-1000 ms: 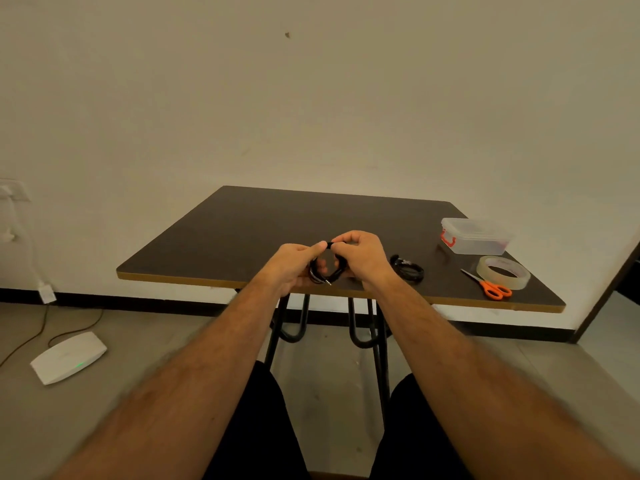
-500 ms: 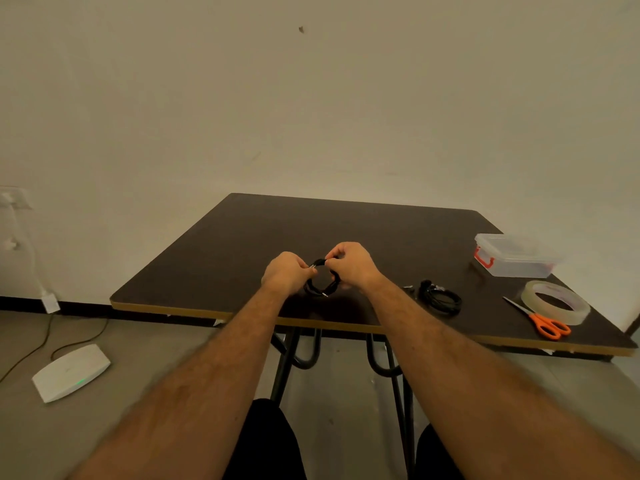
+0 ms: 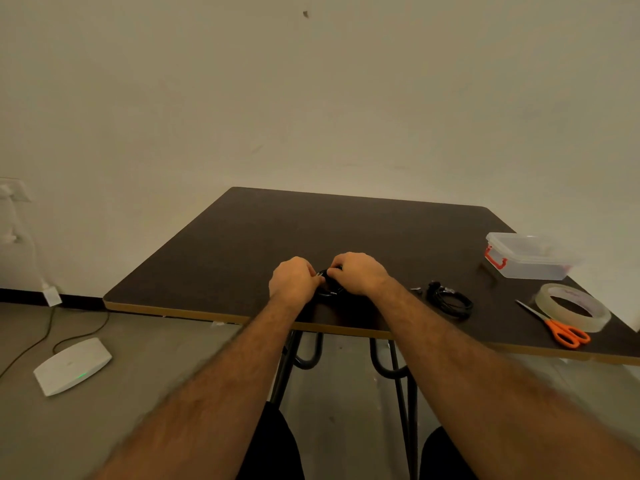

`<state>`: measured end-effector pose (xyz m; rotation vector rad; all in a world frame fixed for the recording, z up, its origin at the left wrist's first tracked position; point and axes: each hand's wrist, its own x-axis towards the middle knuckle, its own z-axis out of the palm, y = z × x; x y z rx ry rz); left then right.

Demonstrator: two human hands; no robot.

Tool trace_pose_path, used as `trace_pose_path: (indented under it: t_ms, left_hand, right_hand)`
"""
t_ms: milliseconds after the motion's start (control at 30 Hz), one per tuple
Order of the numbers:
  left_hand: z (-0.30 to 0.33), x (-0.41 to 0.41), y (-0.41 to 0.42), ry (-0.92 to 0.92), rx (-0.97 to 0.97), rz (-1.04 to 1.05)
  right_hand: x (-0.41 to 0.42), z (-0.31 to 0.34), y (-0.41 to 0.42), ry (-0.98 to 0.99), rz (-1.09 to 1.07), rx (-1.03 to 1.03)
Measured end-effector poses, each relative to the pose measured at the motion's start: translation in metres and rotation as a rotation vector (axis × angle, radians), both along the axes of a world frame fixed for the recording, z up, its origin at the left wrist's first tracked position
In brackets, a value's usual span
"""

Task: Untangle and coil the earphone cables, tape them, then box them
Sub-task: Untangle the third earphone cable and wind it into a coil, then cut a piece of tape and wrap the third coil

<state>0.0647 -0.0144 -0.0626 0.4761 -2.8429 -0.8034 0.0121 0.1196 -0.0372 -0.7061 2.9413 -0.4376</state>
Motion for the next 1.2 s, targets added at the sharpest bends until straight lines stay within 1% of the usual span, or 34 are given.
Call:
trace_pose_path:
  t_ms: [67,433,700,900,1033,1133,1200]
  left_hand:
    - [0.0,-0.001,0.0,0.0,0.009,-0.001]
    - [0.001,0.002,0.001,0.018,0.027,-0.003]
    - [0.003,0.002,0.0,0.078,0.059,0.05]
    - [0.009,0.006,-0.001,0.185,0.099,0.094]
    - [0.022,0.011,0.01,0.324,0.072,0.099]
    - [0.034,0.013,0.028,0.446,0.039,0.064]
    - [0.039,0.013,0.048,0.469,0.031,0.014]
  right_hand:
    - [0.0,0.001,0.002,0.002,0.004,0.006]
    - [0.007,0.007,0.012,-0.044,-0.022,-0.113]
    - [0.004,0.009,0.017,-0.067,-0.136,-0.257]
    - [0.001,0.019,0.026,0.074,-0.126,-0.283]
    - [0.006,0.03,0.042,0.128,-0.113,-0.295]
    - [0.011,0.04,0.068,0.174,-0.117,-0.316]
    - [0.015,0.046,0.095,0.2,-0.145,-0.3]
